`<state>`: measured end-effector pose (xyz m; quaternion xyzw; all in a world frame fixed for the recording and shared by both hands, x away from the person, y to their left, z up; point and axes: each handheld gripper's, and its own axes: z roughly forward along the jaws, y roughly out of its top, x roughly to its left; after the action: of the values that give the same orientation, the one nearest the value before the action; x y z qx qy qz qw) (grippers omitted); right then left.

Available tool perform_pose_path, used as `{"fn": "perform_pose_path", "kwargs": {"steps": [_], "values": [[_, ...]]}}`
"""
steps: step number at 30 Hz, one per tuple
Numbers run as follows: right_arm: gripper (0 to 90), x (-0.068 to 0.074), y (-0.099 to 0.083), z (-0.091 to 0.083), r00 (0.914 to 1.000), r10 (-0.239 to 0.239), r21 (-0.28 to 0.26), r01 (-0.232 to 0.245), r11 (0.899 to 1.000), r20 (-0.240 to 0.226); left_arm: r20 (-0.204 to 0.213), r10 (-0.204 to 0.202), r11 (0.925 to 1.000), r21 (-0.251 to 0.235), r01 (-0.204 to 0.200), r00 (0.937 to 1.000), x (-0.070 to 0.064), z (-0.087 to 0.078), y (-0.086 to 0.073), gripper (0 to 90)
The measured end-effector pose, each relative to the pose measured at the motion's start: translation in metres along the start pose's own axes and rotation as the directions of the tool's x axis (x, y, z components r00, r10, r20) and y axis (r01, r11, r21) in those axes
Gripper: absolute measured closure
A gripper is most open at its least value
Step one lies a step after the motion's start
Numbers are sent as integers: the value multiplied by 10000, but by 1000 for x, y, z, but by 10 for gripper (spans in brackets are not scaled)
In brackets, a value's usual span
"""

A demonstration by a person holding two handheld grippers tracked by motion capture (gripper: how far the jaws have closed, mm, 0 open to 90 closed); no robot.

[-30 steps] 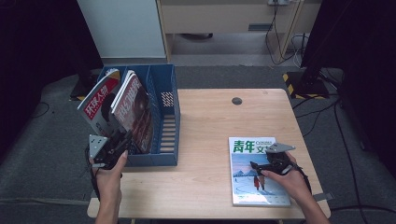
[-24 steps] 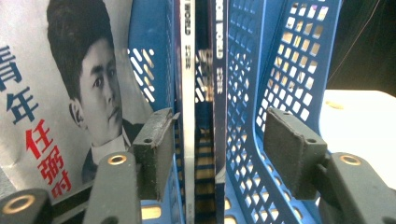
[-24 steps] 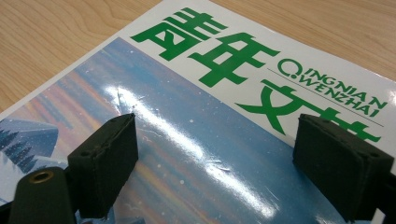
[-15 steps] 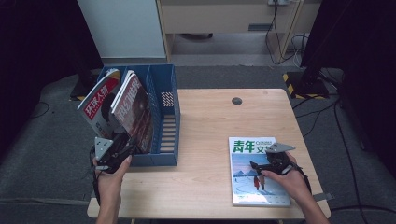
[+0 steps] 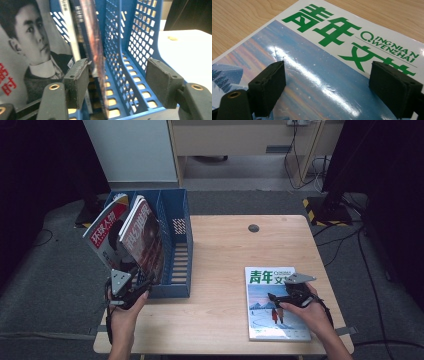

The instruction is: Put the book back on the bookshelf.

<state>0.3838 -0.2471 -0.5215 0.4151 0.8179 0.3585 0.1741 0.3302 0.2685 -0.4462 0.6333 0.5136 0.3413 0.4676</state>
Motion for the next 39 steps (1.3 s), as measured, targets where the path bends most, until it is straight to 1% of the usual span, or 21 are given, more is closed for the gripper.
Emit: {"fn": "perform_pose_path", "kwargs": {"steps": [2,6,9,15,17,19,21,23,29,39], "values": [[142,0,0,0,10000,1,-1,-1,10000,1,84,115,9999,26,-115,9999,-4,0,0,354],[141,0,0,0,10000,1,-3,-1,10000,1,201,85,10000,47,-86,9998,-7,0,0,354],[142,0,0,0,10000,-1,-2,1,10000,1,329,155,9999,59,-157,9993,-11,1,1,353],[142,0,0,0,10000,-12,-5,12,10000,1,707,334,9992,184,-348,9969,-21,6,0,343],[142,0,0,0,10000,2,0,-2,10000,1,689,576,9979,260,-595,9960,-25,8,-1,339],[142,0,0,0,10000,-1,-3,1,10000,0,848,613,9972,380,-647,9945,-30,11,-3,336],[142,0,0,0,10000,-2,-1,2,10000,2,927,804,9951,499,-852,9924,-34,14,-4,333],[142,0,0,0,10000,1,-20,-1,10000,16,1038,891,9941,517,-949,9906,-37,15,-4,328],[142,0,0,0,10000,7,-1,-7,10000,7,1229,844,9946,505,-911,9888,-40,16,-3,321],[142,0,0,0,10000,-3,-16,3,10000,18,1340,849,9940,577,-933,9873,-42,18,-4,311]]}}
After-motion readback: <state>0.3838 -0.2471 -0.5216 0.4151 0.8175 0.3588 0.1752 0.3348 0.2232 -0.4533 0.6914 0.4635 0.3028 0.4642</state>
